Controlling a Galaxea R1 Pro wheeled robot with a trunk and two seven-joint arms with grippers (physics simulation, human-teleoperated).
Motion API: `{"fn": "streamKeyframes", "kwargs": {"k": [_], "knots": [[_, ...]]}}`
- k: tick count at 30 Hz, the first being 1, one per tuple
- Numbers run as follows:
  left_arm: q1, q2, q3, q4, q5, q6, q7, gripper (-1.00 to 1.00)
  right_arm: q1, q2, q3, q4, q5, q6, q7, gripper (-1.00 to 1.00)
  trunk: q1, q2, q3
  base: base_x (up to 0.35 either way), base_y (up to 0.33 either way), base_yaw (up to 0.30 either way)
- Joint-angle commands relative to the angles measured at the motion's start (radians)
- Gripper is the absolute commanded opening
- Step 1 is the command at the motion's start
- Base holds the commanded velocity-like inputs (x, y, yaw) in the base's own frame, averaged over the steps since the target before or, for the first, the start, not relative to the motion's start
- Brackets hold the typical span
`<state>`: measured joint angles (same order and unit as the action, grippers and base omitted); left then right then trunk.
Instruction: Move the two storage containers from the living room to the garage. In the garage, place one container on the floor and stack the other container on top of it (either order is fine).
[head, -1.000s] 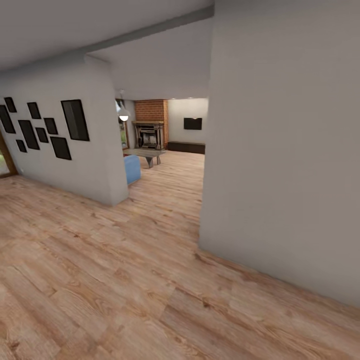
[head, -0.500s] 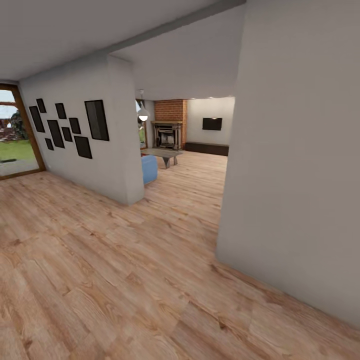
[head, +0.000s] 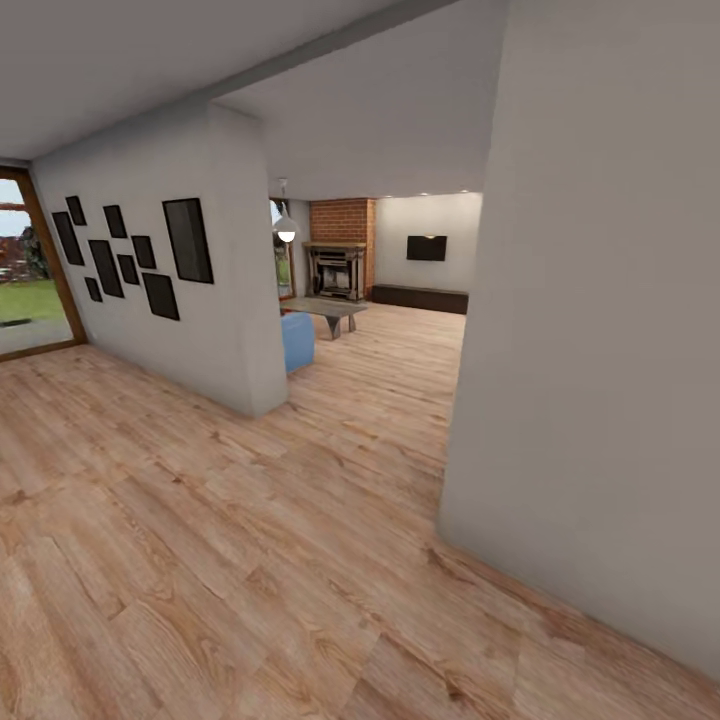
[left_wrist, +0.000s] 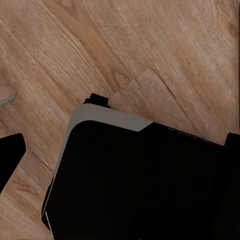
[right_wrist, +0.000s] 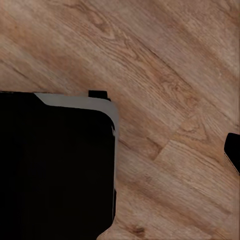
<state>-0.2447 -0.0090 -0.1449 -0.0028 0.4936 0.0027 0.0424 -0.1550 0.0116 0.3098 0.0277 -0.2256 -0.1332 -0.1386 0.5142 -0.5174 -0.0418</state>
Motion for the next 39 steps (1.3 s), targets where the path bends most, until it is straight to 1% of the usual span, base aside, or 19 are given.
{"fn": "streamKeyframes", "kwargs": {"k": [1, 18, 22, 26, 28, 33, 39], "knots": [[-0.001, 0.000, -0.008, 0.000, 0.008, 0.000, 0.004, 1.00, -0.001, 0.001, 0.009, 0.003, -0.010, -0.005, -0.001, 1.00, 0.001, -0.002, -0.002, 0.324, 0.000, 0.000], [-0.001, 0.000, -0.008, 0.000, 0.008, 0.000, 0.004, 1.00, -0.001, 0.001, 0.011, 0.003, -0.008, -0.003, 0.000, 1.00, 0.001, -0.002, -0.002, 0.324, 0.000, 0.000], [-0.001, 0.000, -0.008, 0.000, 0.008, 0.000, 0.004, 1.00, -0.001, 0.003, 0.026, 0.003, -0.008, -0.001, 0.004, 1.00, 0.001, -0.002, -0.002, 0.324, 0.000, 0.000], [-0.001, 0.000, -0.008, 0.000, 0.007, 0.000, 0.004, 1.00, -0.001, 0.007, 0.056, 0.003, -0.010, 0.000, 0.008, 1.00, 0.001, -0.002, -0.002, 0.324, 0.000, 0.002], [-0.001, 0.000, -0.008, 0.000, 0.007, 0.000, 0.004, 1.00, -0.001, 0.007, 0.064, 0.003, -0.011, 0.000, 0.009, 1.00, 0.001, -0.002, -0.002, 0.324, 0.000, 0.038], [-0.001, 0.000, -0.008, 0.000, 0.007, 0.000, 0.004, 1.00, -0.001, 0.004, 0.078, 0.003, -0.012, -0.001, 0.010, 1.00, 0.001, -0.002, -0.002, 0.324, 0.000, 0.192], [-0.001, 0.000, -0.008, 0.000, 0.006, 0.000, 0.004, 1.00, -0.001, 0.004, 0.080, 0.003, -0.012, -0.003, 0.010, 1.00, 0.001, -0.002, -0.002, 0.324, 0.000, 0.263]]}}
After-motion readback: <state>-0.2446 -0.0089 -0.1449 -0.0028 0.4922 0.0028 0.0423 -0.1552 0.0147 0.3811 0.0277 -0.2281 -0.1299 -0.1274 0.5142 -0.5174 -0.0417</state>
